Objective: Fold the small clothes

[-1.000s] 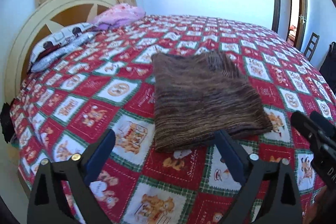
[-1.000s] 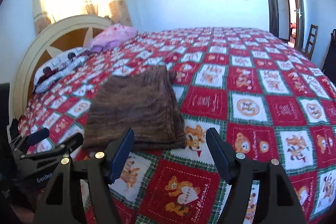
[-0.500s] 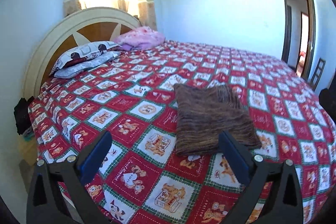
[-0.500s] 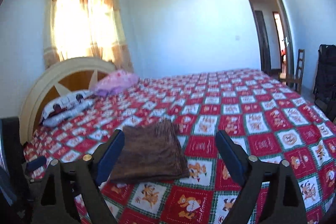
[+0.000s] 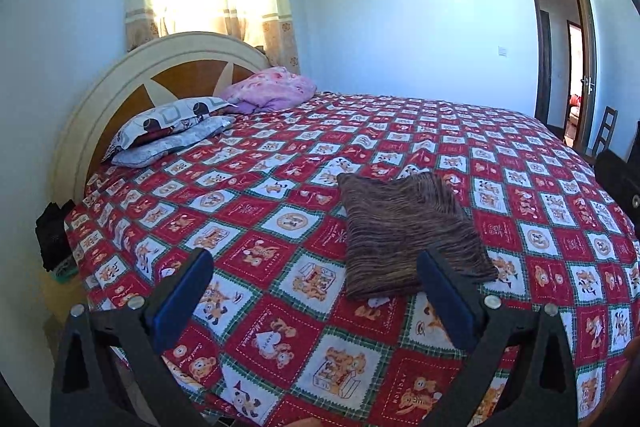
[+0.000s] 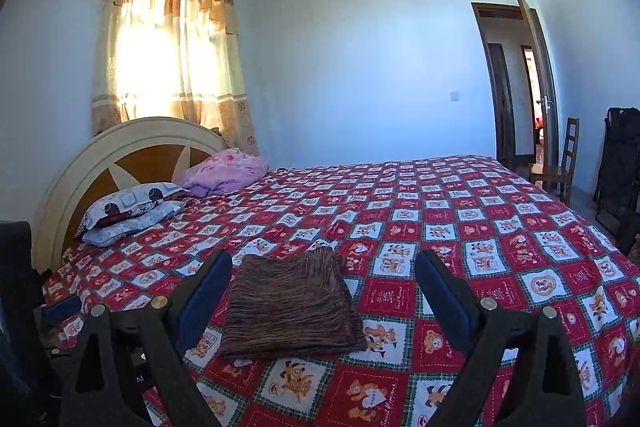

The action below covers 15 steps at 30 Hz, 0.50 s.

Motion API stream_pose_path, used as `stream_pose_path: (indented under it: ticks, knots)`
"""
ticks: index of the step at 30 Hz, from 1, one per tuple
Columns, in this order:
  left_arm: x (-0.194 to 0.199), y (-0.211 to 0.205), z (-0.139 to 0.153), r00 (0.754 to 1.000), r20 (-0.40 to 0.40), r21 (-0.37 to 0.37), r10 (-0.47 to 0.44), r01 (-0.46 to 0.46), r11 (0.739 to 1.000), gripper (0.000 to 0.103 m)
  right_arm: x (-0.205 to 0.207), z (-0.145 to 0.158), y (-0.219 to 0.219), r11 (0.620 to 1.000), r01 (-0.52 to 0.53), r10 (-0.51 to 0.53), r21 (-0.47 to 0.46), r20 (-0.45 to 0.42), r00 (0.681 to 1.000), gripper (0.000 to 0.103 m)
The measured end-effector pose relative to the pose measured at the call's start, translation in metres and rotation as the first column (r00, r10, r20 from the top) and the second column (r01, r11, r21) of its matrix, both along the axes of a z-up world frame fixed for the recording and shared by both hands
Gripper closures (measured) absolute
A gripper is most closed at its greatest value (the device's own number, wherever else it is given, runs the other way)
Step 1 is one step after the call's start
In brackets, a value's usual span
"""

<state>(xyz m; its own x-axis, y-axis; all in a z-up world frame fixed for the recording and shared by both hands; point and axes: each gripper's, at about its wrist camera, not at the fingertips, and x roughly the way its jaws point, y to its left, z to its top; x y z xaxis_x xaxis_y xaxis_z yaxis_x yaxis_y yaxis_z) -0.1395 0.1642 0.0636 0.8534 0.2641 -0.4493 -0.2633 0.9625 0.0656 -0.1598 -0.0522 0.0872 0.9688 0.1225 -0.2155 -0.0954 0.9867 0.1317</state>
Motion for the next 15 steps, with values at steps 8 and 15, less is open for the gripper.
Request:
stream_pose_path:
  ticks: [8,15]
  knots:
    - [-0.0027,-0.0017,0.0004,1.0,-0.01,0.014,0.001,-0.001,1.0,0.0,0.0047,-0.0042,-0.0062,1.0,0.017,-0.016,0.024,-0.033,0.999,0.01]
    - [0.0009,-0.0034,0.0,1.0,-0.023,0.015,-0.009,0.009,1.0,0.0,0.0058,-0.0046,-0.0091,0.999,0.023,-0.022,0.031,-0.04,0.999,0.01]
